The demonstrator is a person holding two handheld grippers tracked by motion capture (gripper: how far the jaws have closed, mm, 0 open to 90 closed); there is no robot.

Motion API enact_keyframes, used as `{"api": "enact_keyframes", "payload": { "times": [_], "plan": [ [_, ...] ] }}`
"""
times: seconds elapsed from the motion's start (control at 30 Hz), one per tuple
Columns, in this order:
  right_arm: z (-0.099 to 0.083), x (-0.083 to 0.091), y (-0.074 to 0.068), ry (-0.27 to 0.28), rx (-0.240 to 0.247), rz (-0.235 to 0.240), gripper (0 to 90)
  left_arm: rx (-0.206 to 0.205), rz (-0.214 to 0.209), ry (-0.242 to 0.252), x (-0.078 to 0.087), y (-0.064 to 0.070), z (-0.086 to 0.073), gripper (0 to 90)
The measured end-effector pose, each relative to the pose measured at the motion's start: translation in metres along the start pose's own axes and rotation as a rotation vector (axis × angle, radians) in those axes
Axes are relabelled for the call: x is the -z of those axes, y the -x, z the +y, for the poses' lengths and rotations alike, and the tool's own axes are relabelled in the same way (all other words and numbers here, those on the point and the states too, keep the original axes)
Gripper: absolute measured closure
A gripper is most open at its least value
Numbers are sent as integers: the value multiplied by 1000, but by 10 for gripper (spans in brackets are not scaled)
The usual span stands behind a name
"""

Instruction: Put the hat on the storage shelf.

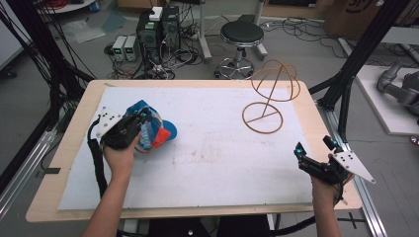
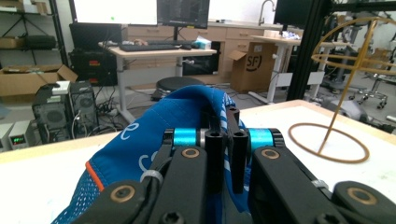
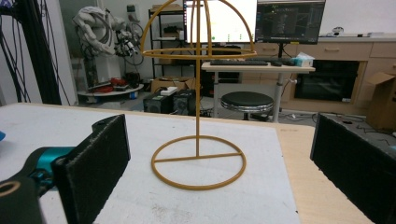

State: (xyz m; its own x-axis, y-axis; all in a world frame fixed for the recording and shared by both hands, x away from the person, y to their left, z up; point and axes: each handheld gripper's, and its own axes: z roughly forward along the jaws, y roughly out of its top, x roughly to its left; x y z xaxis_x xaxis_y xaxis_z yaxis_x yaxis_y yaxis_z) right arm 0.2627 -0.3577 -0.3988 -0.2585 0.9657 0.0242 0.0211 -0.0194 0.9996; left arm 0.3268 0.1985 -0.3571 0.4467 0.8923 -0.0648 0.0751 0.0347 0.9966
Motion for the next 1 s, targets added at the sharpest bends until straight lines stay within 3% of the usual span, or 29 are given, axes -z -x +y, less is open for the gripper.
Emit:
{"api": "enact_keyframes", "payload": {
  "times": [0.43, 0.5, 1.0],
  "plan": [
    [0, 0, 1, 1, -7, 0, 44, 9, -39, 40, -19, 24, 29, 889],
    [0, 0, 1, 0, -10, 1, 44, 28, -52, 54, -22, 28, 34, 889],
    [-1, -1, 0, 1, -2, 6, 44, 32, -58, 92, -47, 50, 63, 889]
  ]
}}
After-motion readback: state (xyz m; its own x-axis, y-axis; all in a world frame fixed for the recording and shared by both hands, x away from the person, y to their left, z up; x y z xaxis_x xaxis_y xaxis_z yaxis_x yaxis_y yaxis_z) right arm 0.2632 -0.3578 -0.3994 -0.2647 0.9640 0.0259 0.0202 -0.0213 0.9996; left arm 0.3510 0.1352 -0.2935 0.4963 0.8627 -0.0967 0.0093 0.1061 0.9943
